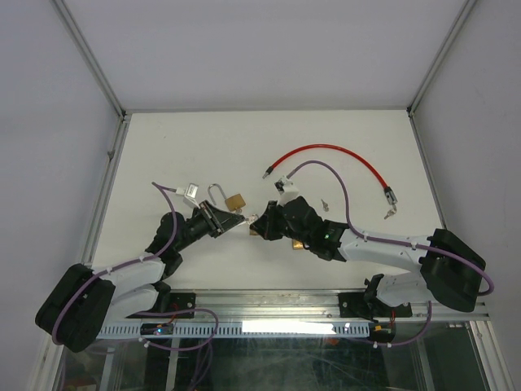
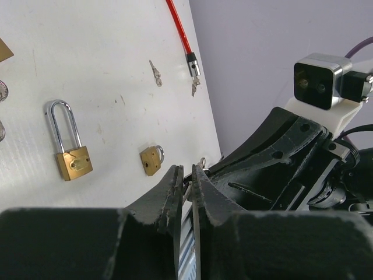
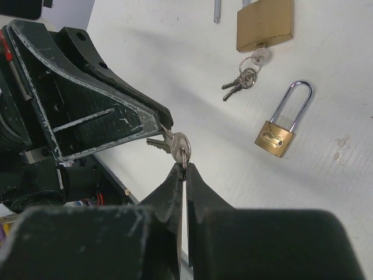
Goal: Unlock with the key
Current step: Pick up the key from the center of the board.
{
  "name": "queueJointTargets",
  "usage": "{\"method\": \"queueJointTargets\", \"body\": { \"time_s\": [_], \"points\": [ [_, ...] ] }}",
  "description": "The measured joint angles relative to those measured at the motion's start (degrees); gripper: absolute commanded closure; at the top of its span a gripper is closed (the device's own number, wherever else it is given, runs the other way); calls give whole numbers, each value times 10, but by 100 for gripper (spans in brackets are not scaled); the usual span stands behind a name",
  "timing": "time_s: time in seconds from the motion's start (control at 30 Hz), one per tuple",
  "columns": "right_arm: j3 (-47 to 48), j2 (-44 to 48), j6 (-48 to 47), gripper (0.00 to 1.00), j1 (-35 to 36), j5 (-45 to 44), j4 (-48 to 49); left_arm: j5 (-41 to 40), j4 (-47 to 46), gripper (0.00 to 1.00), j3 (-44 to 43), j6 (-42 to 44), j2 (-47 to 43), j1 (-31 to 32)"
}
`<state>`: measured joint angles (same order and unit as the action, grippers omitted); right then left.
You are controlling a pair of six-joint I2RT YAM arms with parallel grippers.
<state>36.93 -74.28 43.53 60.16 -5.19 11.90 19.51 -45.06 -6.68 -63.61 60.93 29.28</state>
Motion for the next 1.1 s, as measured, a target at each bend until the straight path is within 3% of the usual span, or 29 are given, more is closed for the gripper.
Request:
{"method": "queueJointTargets", "body": {
  "time_s": [0.13, 0.3, 0.53, 0.83, 0.9, 0.93, 1.1],
  "points": [
    [0, 0, -4, 100, 0, 1, 0, 0, 0, 100, 0, 0, -6, 0],
    [0, 0, -18, 99, 2, 10, 0, -2, 2, 100, 0, 10, -24, 0],
    [-1, -1, -67, 66, 7, 20, 20, -17, 58, 100, -15, 43, -59, 0],
    [-42, 45, -255, 55, 9, 15, 75, -47, 234, 100, -125, 136, -91, 0],
    [-50, 54, -298, 39, 9, 11, 97, -50, 263, 100, -144, 155, -91, 0],
    [-51, 55, -320, 37, 9, 9, 104, -51, 276, 100, -153, 165, -91, 0],
    [-45, 54, -402, 37, 4, -2, 98, -51, 314, 100, -184, 226, -89, 0]
  ]
}}
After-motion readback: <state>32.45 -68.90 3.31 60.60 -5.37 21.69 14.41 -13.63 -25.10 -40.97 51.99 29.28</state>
